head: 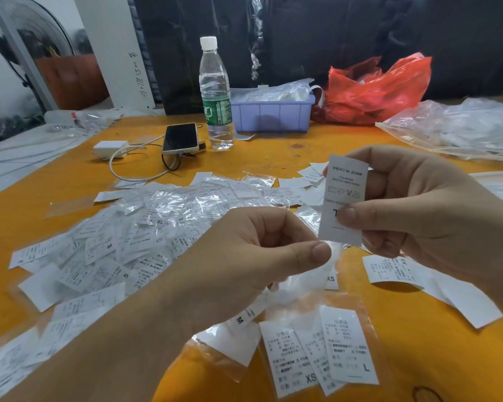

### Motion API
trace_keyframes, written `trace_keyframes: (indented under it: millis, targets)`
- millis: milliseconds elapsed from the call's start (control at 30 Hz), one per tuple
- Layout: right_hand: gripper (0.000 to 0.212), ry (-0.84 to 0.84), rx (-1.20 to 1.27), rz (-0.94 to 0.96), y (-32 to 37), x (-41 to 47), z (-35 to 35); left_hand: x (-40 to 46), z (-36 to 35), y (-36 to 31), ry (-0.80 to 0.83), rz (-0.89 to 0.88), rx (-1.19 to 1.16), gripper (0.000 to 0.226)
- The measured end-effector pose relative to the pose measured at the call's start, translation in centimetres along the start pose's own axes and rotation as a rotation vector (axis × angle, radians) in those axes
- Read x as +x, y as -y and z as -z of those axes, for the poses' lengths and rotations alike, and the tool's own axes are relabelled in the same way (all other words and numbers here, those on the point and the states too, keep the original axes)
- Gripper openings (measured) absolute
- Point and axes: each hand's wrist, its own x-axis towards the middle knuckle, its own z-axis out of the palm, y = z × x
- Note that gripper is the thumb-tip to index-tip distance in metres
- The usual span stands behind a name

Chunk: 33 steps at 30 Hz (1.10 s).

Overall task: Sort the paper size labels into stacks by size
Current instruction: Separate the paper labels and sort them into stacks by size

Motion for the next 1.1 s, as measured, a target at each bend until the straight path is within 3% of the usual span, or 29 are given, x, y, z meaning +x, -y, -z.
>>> trace_keyframes:
  millis: [300,600,833,1100]
  targets:
    - [0.030,0.077,-0.111,0.007,0.1,-0.2,0.3,0.2,0.0,0.5,0.014,-0.014,0.016,0.022]
    - [0.032,0.019,-0.171,0.053,-0.7,-0.2,-0.8,0.2,-0.3,0.7,-0.034,-0.019,0.152,0.023]
    - [0.038,-0.020,-0.044,0.027,-1.2,-0.2,-1.7,0.2,0.1,0.6,-0.064,-0.032,0.170,0.024]
    - [0.028,-0.144,0.089,0.065,-2.0,-0.3,-3.1,0.4,0.4,0.6,-0.081,0.037,0.054,0.016]
